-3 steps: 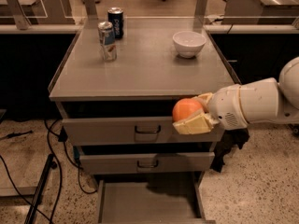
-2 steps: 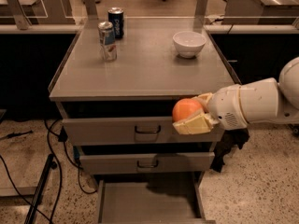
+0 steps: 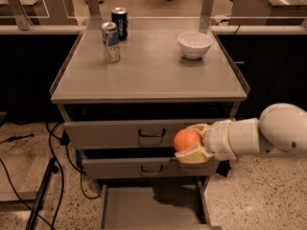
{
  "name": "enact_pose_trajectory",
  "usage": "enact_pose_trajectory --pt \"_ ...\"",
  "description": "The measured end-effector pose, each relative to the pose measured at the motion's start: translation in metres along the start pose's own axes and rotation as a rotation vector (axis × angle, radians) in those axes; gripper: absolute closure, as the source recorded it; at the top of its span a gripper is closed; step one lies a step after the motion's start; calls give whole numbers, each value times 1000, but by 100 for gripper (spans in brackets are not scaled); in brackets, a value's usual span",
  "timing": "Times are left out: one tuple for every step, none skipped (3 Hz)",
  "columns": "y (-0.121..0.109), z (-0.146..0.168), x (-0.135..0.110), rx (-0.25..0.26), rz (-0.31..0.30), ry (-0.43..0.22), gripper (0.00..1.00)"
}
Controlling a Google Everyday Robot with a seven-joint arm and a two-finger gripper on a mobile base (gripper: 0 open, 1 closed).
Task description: Place orange into bottom drawer
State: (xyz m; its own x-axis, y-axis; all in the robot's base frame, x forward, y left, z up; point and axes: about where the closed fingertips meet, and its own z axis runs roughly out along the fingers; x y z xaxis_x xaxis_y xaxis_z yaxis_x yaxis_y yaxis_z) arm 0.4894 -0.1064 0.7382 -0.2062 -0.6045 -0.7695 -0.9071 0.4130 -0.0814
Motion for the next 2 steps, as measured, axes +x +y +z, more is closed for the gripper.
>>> enact_pose_trajectory --pt "6 55 60 -24 9 13 100" --pt "6 56 60 -24 9 13 100"
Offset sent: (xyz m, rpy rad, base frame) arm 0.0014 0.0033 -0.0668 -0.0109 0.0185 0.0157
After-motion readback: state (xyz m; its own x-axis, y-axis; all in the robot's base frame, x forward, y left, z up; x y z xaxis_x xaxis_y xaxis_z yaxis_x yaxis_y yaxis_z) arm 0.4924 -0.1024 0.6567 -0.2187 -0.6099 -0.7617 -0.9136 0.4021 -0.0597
